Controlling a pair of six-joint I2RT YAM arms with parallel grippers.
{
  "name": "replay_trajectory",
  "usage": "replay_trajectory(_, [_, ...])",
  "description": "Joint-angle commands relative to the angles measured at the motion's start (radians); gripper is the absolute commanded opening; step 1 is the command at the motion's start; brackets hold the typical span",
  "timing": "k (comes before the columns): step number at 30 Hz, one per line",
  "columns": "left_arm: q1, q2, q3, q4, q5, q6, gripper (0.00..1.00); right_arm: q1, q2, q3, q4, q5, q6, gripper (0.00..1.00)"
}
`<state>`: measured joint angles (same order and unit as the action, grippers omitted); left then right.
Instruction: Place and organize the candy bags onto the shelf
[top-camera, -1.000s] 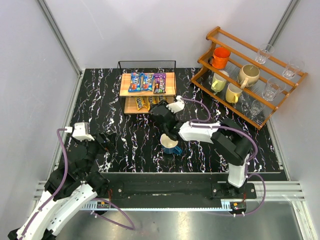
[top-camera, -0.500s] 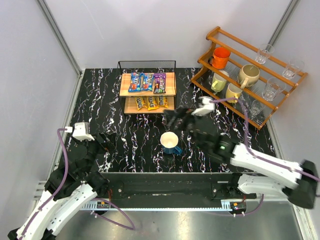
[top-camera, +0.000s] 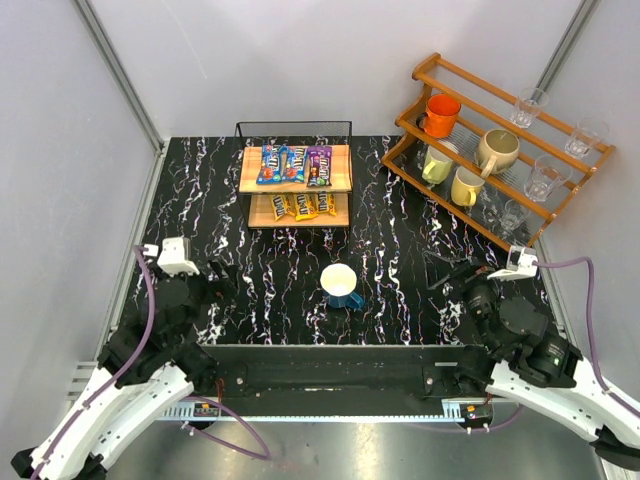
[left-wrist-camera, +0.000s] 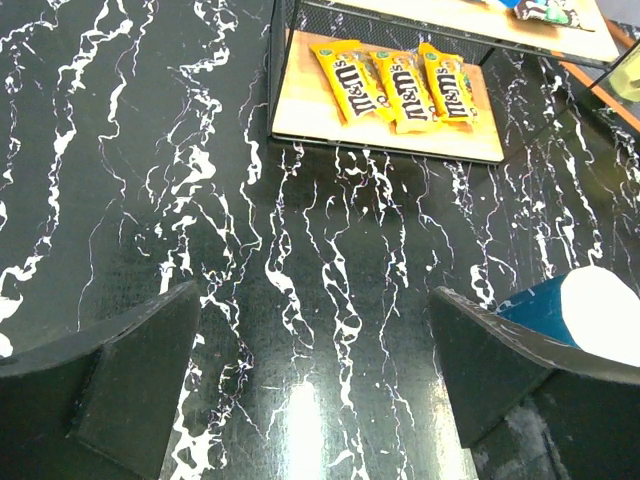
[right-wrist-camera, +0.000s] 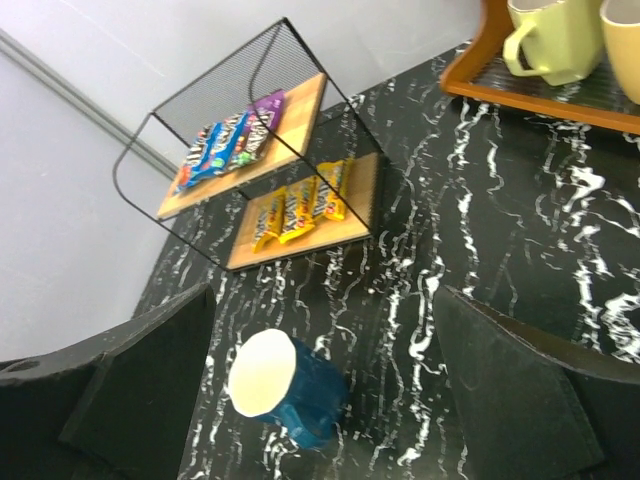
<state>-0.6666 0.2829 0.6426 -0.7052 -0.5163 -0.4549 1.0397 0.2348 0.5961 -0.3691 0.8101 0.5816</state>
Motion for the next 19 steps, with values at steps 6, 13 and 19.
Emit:
replay_trajectory(6, [-0.004,0.016,0.046,0.027,-0.054,-0.025,0.99,-0.001,-0.052,-0.009,-0.192,0.084,0.012,1.0])
replay_trajectory(13, [-0.004,-0.034,0.038,0.029,-0.057,-0.025,0.99,-0.001,-0.11,-0.038,-0.208,0.092,0.026,1.0])
replay_trajectory(19, [-0.004,-0.019,0.042,0.033,-0.058,-0.018,0.99,-0.001,-0.143,-0.056,-0.209,0.106,0.043,1.0])
